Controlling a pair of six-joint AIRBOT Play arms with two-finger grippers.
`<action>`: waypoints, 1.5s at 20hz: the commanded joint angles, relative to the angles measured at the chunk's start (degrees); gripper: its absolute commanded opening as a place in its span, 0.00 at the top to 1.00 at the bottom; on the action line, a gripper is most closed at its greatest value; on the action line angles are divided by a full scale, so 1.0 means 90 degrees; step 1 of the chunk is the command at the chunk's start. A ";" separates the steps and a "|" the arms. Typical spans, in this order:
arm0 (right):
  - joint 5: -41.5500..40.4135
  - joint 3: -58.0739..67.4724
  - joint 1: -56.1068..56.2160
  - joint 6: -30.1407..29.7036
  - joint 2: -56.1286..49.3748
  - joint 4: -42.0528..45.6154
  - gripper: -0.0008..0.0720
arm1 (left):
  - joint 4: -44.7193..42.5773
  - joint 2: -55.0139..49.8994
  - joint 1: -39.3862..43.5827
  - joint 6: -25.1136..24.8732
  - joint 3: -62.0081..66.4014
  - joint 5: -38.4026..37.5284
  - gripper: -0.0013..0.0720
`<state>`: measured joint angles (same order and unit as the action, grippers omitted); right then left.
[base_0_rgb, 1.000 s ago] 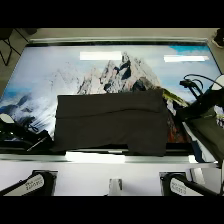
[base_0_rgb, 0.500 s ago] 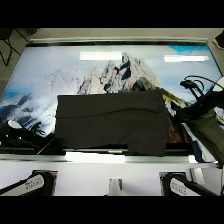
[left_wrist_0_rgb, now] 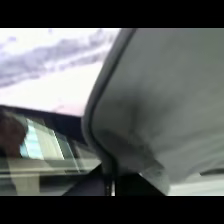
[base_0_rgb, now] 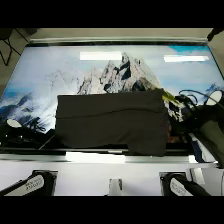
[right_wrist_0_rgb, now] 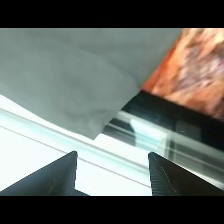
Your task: Fold the shirts.
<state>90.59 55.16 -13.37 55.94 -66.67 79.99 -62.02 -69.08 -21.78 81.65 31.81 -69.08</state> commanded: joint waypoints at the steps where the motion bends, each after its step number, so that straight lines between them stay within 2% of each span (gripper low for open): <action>1: -0.0525 -0.1035 0.0000 -0.0058 0.0199 -0.0049 0.38 | 0.0041 0.0301 0.0000 -0.0170 0.0126 -0.0209 0.94; 5: -0.1066 -0.1875 0.0000 -0.0078 -0.0104 -0.0114 0.37 | 0.0066 0.0561 0.0000 -0.0163 0.0143 -0.0335 0.94; 13: -0.1513 -0.1965 0.0000 -0.0068 -0.0770 -0.0894 0.37 | 0.0066 0.0777 0.0000 -0.0168 0.0143 -0.0328 0.94; 15: -0.1695 -0.1962 0.0000 -0.0075 -0.0869 -0.1120 0.52 | 0.0066 0.0787 0.0000 -0.0168 0.0143 -0.0335 0.94; 17: -0.1773 -0.1953 0.0000 -0.0075 -0.0867 -0.1282 0.95 | 0.0068 0.0831 0.0000 -0.0168 0.0180 -0.0333 0.94; 20: -0.1472 -0.1579 0.0000 -0.0391 -0.0733 -0.1406 0.95 | 0.0396 0.1100 0.0000 -0.0291 0.0578 -0.0325 0.94; 23: -0.1569 -0.0398 0.0000 -0.0287 -0.0379 -0.1496 0.95 | 0.0447 0.1333 -0.0005 -0.0141 0.1603 -0.0231 0.94; 27: -0.2905 0.1336 0.0202 0.0155 -0.0537 -0.1870 0.95 | 0.0498 0.0945 0.0005 0.0427 0.2941 0.0255 0.94; 30: -0.3922 0.2074 0.0631 0.0461 -0.1248 -0.1877 0.95 | 0.0937 0.0131 0.0005 0.0461 0.3572 0.0454 0.94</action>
<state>65.04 66.52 -10.35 57.12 -73.91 63.88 -56.64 -63.05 -21.76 84.23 57.98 -67.61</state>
